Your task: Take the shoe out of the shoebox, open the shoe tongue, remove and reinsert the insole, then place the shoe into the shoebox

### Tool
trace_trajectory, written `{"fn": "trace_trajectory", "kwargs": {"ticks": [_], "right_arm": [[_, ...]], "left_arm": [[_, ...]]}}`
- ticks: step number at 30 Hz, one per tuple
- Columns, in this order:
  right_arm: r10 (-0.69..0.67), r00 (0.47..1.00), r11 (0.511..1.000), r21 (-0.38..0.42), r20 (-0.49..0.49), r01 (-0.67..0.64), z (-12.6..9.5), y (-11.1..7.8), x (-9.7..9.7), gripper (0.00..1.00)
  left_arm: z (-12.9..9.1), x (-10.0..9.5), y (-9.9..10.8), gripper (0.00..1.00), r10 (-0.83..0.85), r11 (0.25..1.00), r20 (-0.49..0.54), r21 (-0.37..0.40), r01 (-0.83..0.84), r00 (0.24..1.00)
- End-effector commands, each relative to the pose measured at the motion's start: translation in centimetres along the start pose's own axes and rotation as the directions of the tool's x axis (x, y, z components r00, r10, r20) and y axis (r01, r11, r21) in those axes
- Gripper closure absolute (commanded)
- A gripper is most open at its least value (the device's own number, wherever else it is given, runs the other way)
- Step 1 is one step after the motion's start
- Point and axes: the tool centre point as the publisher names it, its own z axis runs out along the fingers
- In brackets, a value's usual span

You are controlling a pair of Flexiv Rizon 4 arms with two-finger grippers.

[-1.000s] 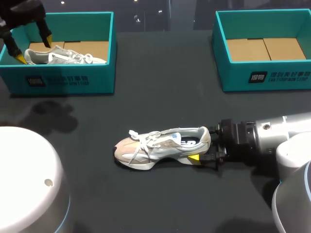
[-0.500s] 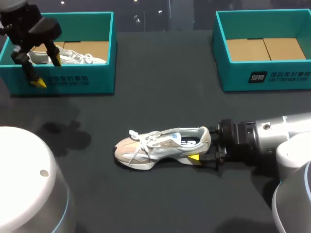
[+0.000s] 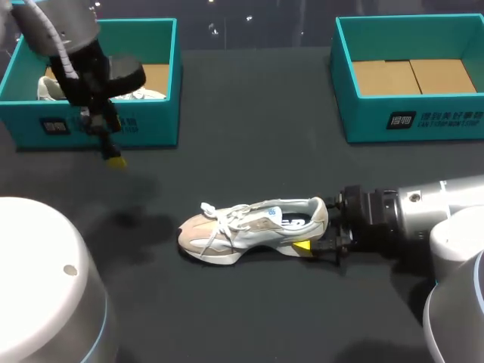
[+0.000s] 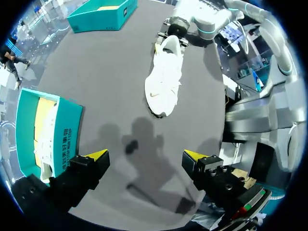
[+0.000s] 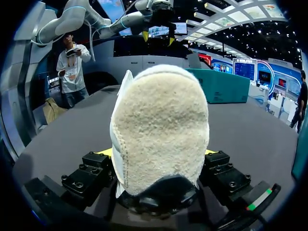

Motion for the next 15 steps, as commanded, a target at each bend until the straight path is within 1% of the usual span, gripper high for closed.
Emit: {"fn": "trace_trajectory", "kwargs": {"ticks": [1,2,15], "right_arm": [[0.001,1.0,1.0,0.003,0.0,-0.001,-0.1,-0.12,-0.01,1.0],[0.001,1.0,1.0,0.003,0.0,-0.001,-0.1,-0.12,-0.01,1.0],[0.001,1.0,1.0,0.003,0.0,-0.001,-0.1,-0.12,-0.01,1.0]], "left_arm": [[1.36,1.07,-2.58,0.0,-0.02,0.999,-0.011,-0.035,0.019,1.0],[1.5,1.33,-3.0,0.0,-0.028,0.999,-0.017,-0.036,0.027,0.999],[1.5,1.33,-3.0,0.0,-0.028,0.999,-0.017,-0.036,0.027,0.999]]}}
